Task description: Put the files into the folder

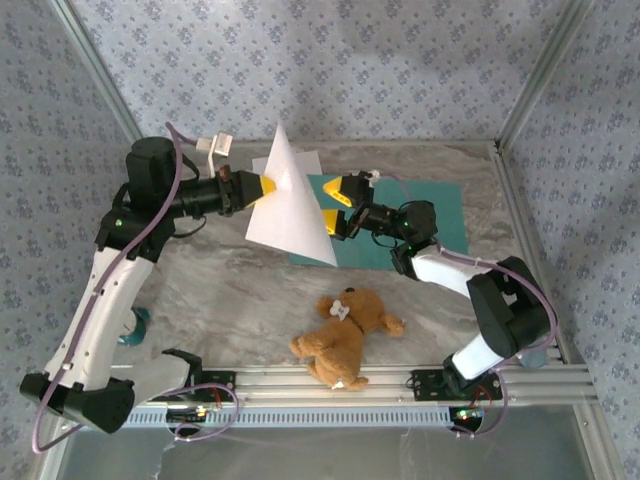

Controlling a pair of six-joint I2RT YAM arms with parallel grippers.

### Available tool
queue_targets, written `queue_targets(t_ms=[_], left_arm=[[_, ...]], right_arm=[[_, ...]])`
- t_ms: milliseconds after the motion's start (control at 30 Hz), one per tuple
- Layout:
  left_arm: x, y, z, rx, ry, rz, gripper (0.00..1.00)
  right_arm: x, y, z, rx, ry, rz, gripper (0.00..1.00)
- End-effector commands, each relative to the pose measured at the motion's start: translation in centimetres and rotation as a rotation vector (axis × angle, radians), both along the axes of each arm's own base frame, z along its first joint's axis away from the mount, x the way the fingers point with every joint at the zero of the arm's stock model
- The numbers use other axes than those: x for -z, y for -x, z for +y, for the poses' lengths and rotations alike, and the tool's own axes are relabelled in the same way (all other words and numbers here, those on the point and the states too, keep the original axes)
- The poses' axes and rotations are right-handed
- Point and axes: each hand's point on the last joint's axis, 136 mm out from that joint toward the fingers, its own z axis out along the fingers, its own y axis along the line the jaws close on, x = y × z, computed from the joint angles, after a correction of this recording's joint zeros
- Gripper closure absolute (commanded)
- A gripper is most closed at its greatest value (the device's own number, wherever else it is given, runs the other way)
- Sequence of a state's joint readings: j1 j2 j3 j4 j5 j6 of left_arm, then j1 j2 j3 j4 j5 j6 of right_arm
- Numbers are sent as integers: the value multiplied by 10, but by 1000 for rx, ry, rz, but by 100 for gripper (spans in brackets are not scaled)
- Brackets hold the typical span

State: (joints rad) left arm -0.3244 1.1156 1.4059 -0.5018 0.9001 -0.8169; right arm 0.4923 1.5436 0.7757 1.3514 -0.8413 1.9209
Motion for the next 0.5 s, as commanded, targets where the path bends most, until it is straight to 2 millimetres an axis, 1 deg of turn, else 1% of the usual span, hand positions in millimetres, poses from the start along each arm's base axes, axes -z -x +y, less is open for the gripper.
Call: queue_targets(t_ms=[0,133,300,367,467], left_arm=[[-2,18,6,31,15,-21,100],[13,15,15,-7,7,3,100],[19,14,24,-29,11,9,100],[23,14,25,-22,13,21,100],[27,14,25,-15,14,32,100]], right_arm=[[-29,6,-15,28,-52,-79,5],[-35,7,-21,38,-54,-106,8],[-34,9,-28,49,-46,-119,13],[-33,9,-30,51,-42,-123,17],[-32,10,-30,51,-35,-136,25]])
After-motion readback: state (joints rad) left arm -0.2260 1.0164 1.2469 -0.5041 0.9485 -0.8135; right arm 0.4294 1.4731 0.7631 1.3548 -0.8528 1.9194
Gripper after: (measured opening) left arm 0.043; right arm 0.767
